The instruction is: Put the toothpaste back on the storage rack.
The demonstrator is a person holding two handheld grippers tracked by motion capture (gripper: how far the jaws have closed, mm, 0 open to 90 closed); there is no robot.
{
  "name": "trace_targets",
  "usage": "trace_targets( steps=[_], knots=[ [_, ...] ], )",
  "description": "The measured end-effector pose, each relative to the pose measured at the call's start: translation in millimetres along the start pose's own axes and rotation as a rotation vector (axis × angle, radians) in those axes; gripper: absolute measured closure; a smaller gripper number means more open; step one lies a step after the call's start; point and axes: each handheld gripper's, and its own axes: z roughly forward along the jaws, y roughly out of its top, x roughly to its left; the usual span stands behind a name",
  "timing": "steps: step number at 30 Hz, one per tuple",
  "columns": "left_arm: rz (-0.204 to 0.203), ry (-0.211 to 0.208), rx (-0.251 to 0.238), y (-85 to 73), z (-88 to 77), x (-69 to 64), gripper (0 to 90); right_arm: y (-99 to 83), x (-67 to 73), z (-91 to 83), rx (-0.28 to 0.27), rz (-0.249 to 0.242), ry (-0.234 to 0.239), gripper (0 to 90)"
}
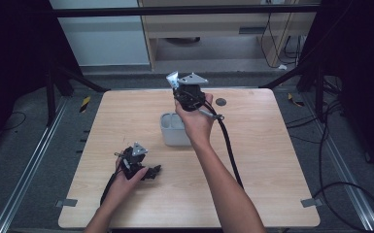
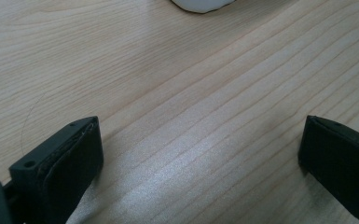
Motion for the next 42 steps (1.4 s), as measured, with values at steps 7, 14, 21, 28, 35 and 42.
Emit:
trace_targets(
  steps=[7,14,21,28,35,42],
  knots=[
    [0.0,0.001,0.0,0.0,0.0,-0.1,0.0,-5.2,-1.1,4.3,0.008,0.0,0.001,79.5],
    [0.0,-0.001,-0.001,0.0,0.1,0.0,0.0,-13.1,-0.1,9.6,0.026,-0.001,0.004,79.5],
    [0.001,-0.001,-0.002,0.0,0.2,0.1,0.0,-17.9,2.0,13.1,0.038,-0.004,0.008,79.5],
    [0.001,-0.001,-0.001,0.0,0.2,0.1,0.0,-20.1,4.4,14.6,0.044,-0.012,0.008,79.5],
    [0.002,-0.001,-0.001,0.1,0.2,0.2,0.0,-26.6,4.2,15.7,0.055,-0.006,0.005,79.4],
    [0.002,-0.002,-0.001,0.1,0.1,0.2,0.0,-34.6,2.9,15.5,0.066,-0.001,0.001,79.5]
  ],
)
